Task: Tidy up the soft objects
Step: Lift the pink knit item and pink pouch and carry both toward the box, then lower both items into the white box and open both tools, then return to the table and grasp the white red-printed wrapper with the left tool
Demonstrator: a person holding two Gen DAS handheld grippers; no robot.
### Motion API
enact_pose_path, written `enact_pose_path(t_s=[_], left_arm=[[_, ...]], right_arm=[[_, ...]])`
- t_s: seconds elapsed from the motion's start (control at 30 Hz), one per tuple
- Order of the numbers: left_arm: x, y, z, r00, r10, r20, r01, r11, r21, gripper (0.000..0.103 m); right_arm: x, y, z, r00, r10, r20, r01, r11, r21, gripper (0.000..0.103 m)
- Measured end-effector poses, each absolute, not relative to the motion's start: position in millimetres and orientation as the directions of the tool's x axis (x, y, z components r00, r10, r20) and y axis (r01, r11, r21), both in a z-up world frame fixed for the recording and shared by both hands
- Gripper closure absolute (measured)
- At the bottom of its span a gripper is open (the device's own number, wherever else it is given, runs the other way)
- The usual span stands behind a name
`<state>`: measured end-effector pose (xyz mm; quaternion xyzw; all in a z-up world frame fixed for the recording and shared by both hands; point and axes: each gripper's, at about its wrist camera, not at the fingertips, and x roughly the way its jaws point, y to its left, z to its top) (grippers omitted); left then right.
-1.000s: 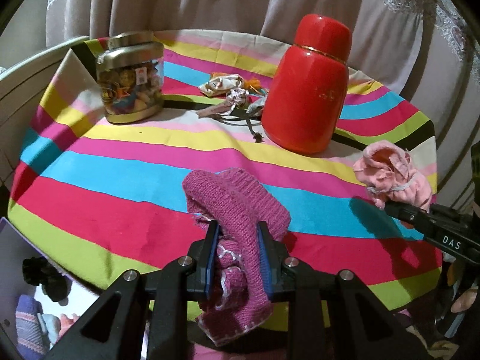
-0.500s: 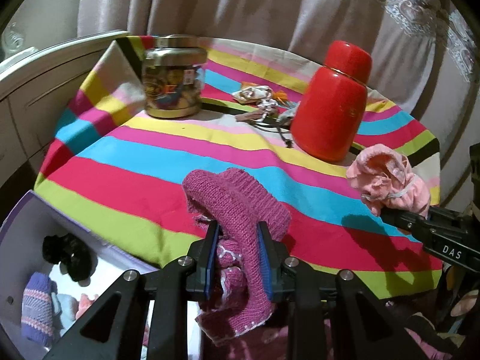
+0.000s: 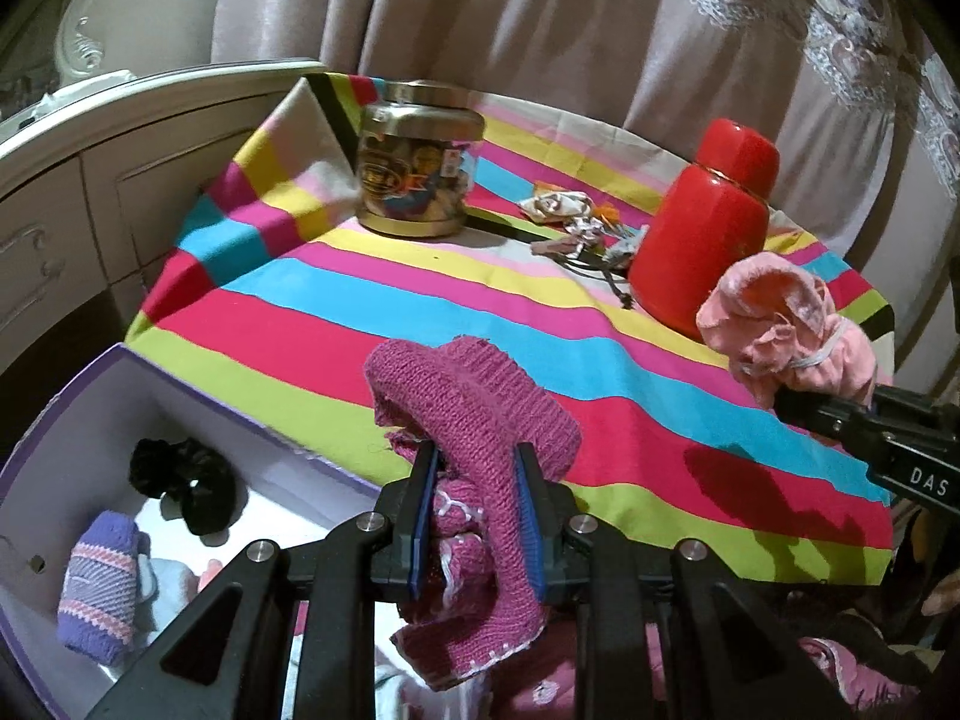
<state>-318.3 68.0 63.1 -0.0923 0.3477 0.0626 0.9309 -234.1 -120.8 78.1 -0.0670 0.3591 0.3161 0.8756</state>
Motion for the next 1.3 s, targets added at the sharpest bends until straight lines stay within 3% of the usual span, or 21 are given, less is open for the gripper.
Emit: enact_pose_path(t_s=[0.33,0.83,0.9,0.97,1.03,1.13,1.3], left_arm=[[-342,95,67,0.769,0.093,-0.632,-0.247,0.956,-0.160,0.077],[-415,192,55,0.665,0.323,-0.673,-0.558,0.815,-0.159,0.076],[-427,202,53,0.633,0.378,-0.676,-0.617,0.773,-0.146,0.067],[-436,214,53,0.578,0.464,-0.671,-0.696,0.709,-0.109,0.040],[-444,218,56,0.522,0.547,-0.654,-0.759,0.647,-0.065,0.027],[-451,221,64,0.499,0.622,-0.603,-0.806,0.588,-0.061,0.020],[-423,199,73,0.575,0.567,-0.590,-0.739,0.669,-0.079,0.020]], right_arm=[[-238,-85,92,0.517,0.529,-0.673,-0.658,0.749,0.083,0.074],[-308,59,75,0.286,0.615,-0.735,-0.927,0.373,-0.049,0.071],[-320,76,71,0.220,0.627,-0.747,-0.952,0.305,-0.024,0.069],[-331,87,65,0.158,0.631,-0.760,-0.972,0.235,-0.007,0.055],[-342,89,63,0.165,0.638,-0.752,-0.978,0.207,-0.039,0.044],[-340,78,67,0.220,0.650,-0.727,-0.968,0.240,-0.078,0.041],[-286,20,83,0.316,0.678,-0.664,-0.895,0.445,0.028,0.038]])
